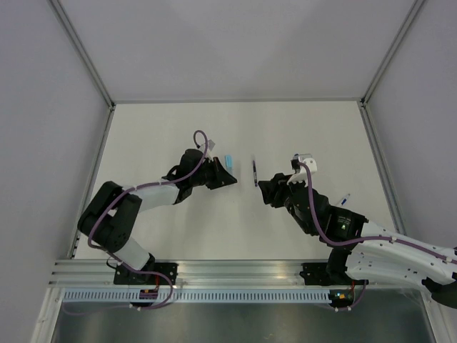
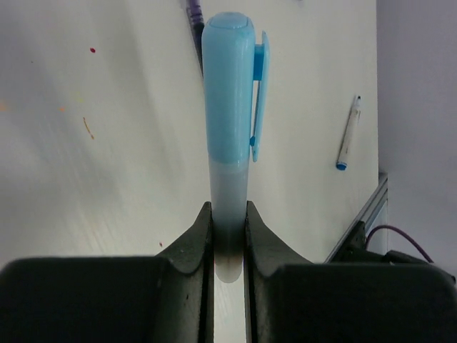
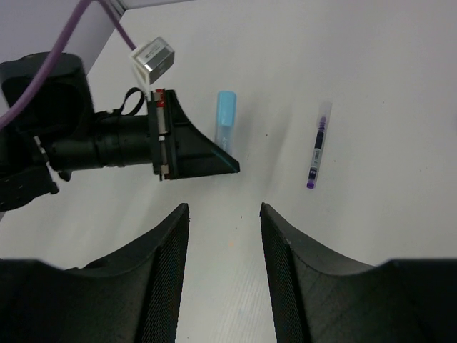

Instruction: Insert the pens into the pen caps

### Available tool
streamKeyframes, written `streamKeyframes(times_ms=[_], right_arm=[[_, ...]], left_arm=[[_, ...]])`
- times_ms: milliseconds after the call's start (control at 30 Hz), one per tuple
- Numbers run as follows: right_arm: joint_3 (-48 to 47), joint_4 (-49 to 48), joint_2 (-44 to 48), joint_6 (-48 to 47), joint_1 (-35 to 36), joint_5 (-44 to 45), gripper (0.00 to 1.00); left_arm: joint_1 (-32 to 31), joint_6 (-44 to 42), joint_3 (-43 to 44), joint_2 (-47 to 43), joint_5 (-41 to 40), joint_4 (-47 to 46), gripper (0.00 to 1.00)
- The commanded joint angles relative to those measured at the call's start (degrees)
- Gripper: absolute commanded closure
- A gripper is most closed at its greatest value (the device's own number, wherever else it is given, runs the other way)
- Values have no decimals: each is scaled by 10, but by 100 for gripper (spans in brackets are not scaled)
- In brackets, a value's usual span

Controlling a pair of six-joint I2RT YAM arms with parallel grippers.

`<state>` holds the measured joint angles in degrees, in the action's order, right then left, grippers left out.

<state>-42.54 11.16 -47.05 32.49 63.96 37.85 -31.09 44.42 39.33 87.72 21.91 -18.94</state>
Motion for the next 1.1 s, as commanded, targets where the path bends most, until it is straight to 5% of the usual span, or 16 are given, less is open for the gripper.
streamKeyframes(times_ms=[0, 300, 700, 1067], right_arm=[[0, -25, 8, -17, 1, -18, 49], [11, -16, 21, -30, 0, 0, 48], [17, -24, 16, -27, 0, -10, 47], [18, -25, 12, -29, 1, -16, 47]], left_arm=[[2, 66, 53, 77, -6, -11, 97], [1, 97, 123, 213, 2, -27, 91], [1, 44, 137, 201, -44, 56, 66], [1, 30, 139, 186, -37, 87, 58]])
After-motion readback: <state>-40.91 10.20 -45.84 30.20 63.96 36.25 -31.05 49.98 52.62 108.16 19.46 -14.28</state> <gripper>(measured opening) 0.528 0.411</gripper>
